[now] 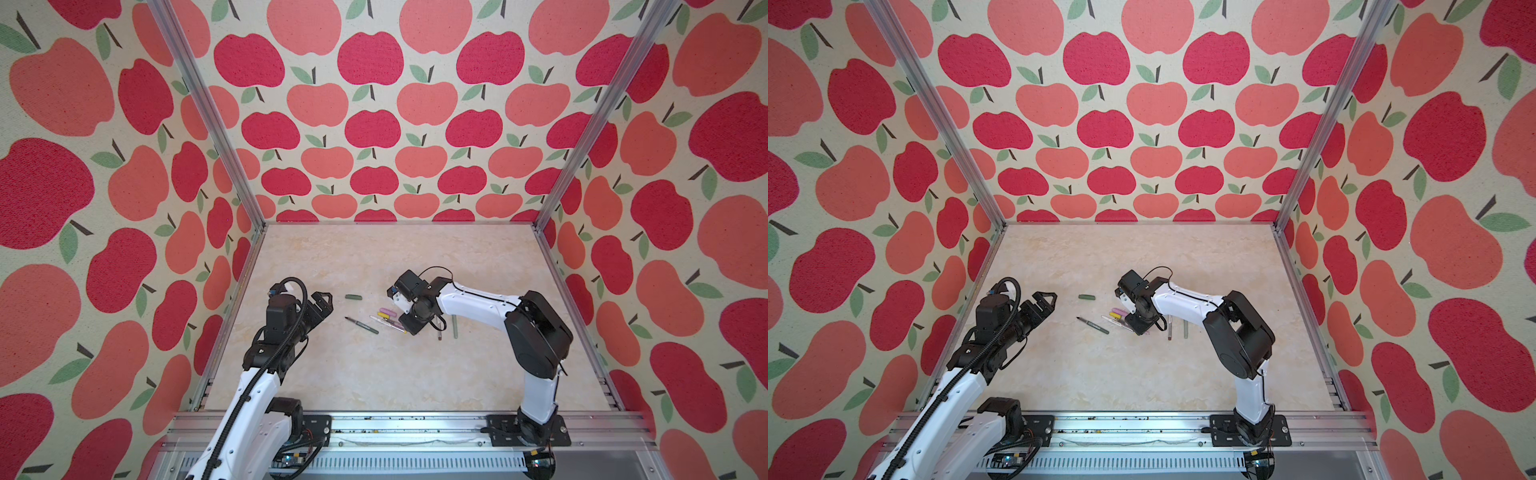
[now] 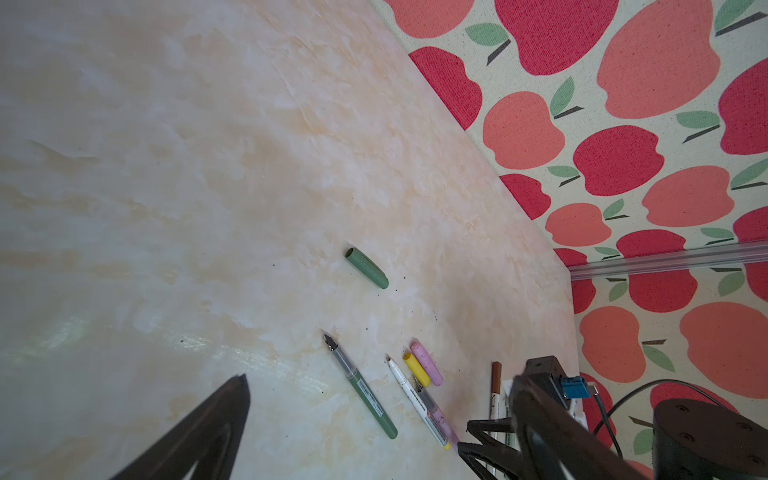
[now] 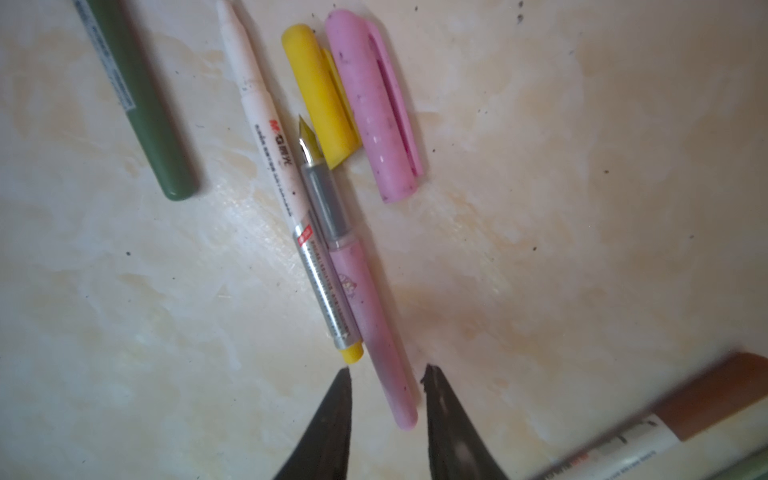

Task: Insert the pens into the pen caps
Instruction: 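Grasp the pink fountain pen with the right gripper while the left arm draws back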

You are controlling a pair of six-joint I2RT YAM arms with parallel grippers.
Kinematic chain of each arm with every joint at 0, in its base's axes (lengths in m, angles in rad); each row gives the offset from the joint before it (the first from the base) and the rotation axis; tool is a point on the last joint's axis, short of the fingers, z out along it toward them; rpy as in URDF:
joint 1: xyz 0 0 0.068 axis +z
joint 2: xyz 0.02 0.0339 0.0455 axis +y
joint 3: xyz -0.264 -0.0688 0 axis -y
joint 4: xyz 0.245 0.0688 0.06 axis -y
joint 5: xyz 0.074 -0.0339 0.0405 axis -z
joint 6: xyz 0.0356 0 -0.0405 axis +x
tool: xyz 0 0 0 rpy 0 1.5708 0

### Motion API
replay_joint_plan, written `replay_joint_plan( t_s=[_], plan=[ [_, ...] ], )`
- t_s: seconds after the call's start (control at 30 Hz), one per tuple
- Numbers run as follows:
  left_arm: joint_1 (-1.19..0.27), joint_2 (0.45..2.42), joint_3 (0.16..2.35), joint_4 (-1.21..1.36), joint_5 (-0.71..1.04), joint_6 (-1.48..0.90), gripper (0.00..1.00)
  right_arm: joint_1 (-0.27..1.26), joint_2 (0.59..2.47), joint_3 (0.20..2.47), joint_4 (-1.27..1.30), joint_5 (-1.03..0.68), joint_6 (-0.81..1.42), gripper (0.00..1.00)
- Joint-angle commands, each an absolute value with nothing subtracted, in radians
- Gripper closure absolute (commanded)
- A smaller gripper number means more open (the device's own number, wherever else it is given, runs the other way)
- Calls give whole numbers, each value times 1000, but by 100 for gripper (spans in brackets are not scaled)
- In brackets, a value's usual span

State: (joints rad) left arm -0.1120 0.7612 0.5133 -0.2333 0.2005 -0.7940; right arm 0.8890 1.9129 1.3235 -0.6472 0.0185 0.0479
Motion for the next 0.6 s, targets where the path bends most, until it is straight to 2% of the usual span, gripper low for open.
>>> replay_joint_plan(
  t_s=[0.0,0.57],
  plan=[
    [-116,758,526,-210,214,-784,0,885,1936,1342,-652,44,30,68],
    [-116,756,515,-196,225,-792,0,923,1985,1351,-662,56,-5,75]
  ],
)
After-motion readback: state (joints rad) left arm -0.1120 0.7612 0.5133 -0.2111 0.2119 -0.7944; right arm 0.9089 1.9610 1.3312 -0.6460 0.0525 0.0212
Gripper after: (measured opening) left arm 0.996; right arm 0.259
